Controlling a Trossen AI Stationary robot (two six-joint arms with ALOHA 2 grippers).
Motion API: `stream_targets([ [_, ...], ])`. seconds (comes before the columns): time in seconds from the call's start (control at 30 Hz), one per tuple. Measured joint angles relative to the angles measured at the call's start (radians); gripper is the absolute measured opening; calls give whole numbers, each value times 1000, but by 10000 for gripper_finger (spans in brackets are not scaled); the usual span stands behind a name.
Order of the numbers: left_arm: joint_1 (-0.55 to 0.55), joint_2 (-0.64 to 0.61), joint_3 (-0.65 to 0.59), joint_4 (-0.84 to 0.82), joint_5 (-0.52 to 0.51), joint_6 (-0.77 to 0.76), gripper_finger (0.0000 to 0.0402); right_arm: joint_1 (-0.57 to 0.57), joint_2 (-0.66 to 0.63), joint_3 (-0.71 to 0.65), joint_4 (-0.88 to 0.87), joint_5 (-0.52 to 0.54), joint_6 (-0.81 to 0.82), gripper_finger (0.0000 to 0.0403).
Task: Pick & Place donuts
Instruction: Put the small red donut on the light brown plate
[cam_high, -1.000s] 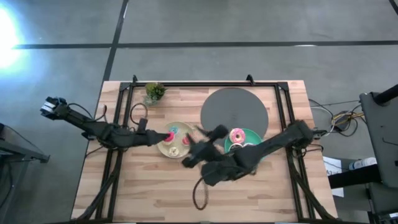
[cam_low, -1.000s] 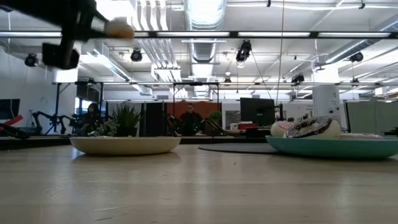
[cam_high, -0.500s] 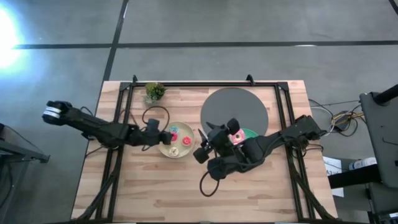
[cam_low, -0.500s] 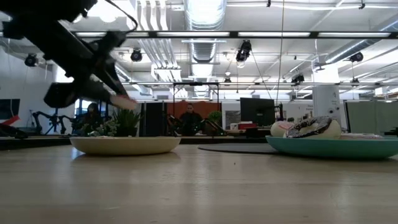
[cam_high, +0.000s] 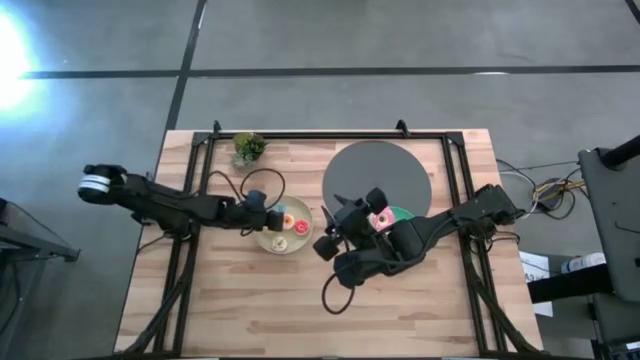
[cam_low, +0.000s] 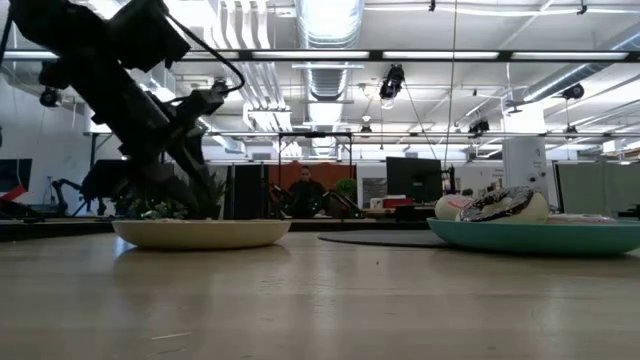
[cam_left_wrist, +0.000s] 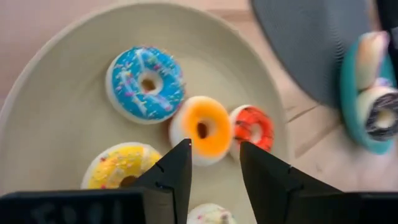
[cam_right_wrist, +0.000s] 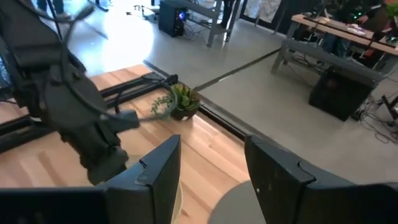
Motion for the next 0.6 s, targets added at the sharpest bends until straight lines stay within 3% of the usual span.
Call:
stream_targets([
  [0.1,0,-47,10,3,-18,27,110,-5,0,0,-9,-13,1,169],
  [0.27,0,-80,14,-1,-16,114,110,-46,0,-5,-8,-164,4,164],
  [0.37,-2,-60,14,-6,7,206,110,-61,0,-19,-9,-172,4,159],
  [0.5,-28,-18,47,-31,46,453,110,-66,-6,-27,-9,-185,4,153],
  [0.6,-61,18,93,-62,41,740,110,-69,-6,-28,-12,-189,1,150],
])
